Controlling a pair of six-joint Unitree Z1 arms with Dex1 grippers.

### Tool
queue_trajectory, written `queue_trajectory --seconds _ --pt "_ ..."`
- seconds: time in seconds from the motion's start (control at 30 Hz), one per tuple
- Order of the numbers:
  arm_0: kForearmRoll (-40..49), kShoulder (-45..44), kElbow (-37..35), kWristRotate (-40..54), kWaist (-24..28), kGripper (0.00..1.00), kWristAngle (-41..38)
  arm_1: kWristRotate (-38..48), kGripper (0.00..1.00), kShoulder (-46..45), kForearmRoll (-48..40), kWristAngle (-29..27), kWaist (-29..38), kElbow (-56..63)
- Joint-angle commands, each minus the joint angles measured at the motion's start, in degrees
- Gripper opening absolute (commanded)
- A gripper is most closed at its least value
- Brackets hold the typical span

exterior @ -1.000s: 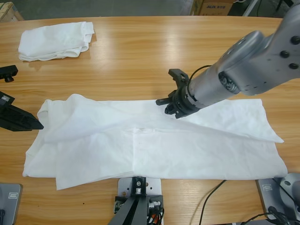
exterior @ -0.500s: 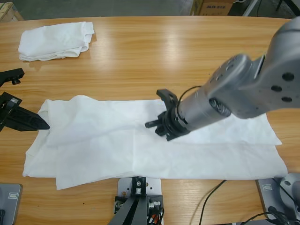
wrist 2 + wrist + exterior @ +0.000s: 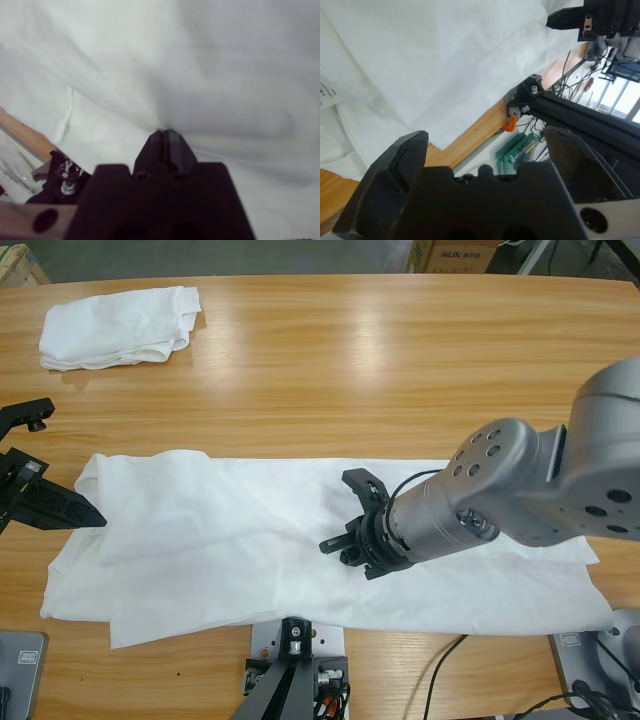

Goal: Fold clothes

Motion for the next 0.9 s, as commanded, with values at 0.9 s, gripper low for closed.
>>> queue_trajectory --seconds 0.9 --pt "-4.6 -2.1 5.4 -8.4 -0.4 0.908 2.1 -0.2 0.000 4.9 -17.7 1.9 -5.6 0.2"
